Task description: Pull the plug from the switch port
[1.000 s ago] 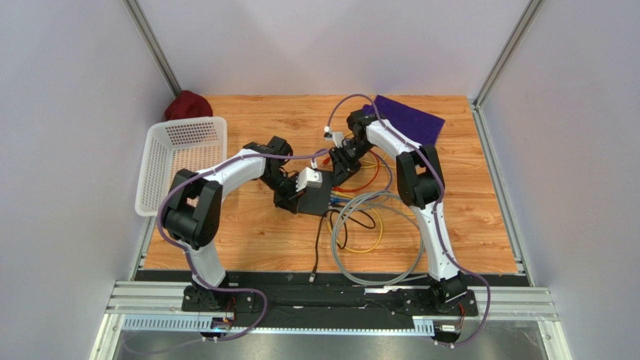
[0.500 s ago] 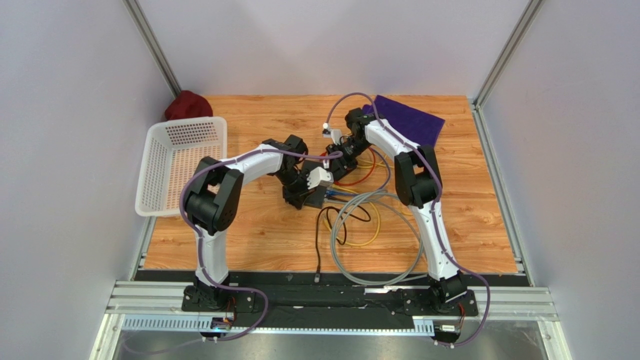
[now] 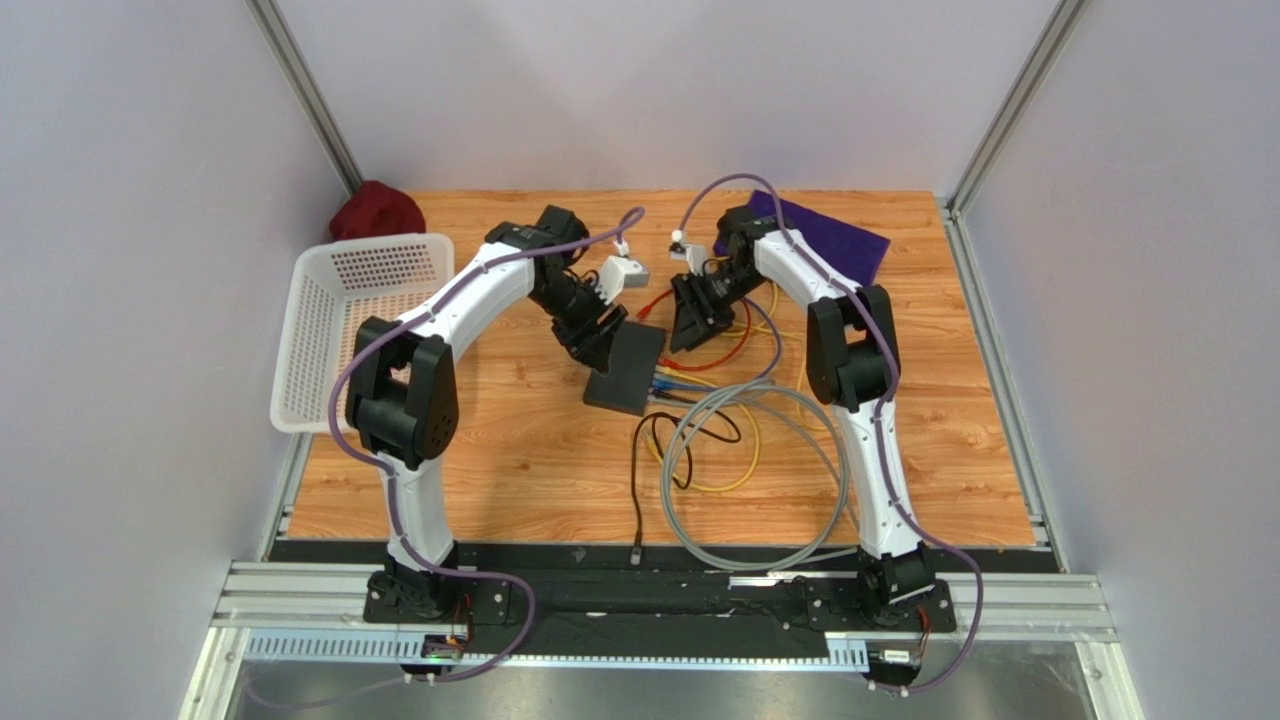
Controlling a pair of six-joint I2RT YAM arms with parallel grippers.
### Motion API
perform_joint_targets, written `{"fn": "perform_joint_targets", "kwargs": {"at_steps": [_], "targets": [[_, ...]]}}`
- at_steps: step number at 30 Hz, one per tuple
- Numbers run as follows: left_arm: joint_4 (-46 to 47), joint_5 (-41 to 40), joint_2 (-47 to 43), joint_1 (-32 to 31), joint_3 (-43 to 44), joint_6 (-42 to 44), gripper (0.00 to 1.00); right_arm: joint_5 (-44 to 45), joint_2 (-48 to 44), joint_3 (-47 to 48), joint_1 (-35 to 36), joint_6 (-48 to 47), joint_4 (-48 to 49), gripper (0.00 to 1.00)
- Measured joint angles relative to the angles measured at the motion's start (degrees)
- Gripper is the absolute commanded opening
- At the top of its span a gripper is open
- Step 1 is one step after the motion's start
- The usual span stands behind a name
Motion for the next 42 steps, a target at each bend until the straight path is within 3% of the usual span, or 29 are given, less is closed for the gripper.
{"fn": "perform_joint_targets", "kwargs": {"at_steps": [5, 11, 22, 31, 42], "targets": [[2.6, 1.6, 4.2, 3.3, 2.0, -12.3, 0.6, -3.4, 0.3, 0.3, -1.7, -0.6, -2.4, 0.56], [2.7, 2.8, 8.2, 4.9, 3.8, -18.4, 0.61, -6.8, 2.8, 1.2, -0.9, -0.4, -2.4, 0.54], [4.2, 2.6, 16.5, 6.0, 6.9, -23.0, 0.6, -9.4, 4.9, 1.6, 0.0, 1.9, -1.8, 0.52], [4.5, 1.6, 17.9, 5.7, 6.9, -24.7, 0.45, -10.3, 5.7, 2.3, 0.9, 3.4, -1.3, 0.5], [4.5, 1.6, 17.9, 5.2, 6.9, -26.1, 0.42, -10.9, 6.7, 2.7, 0.8, 3.5, -1.1, 0.41]]}}
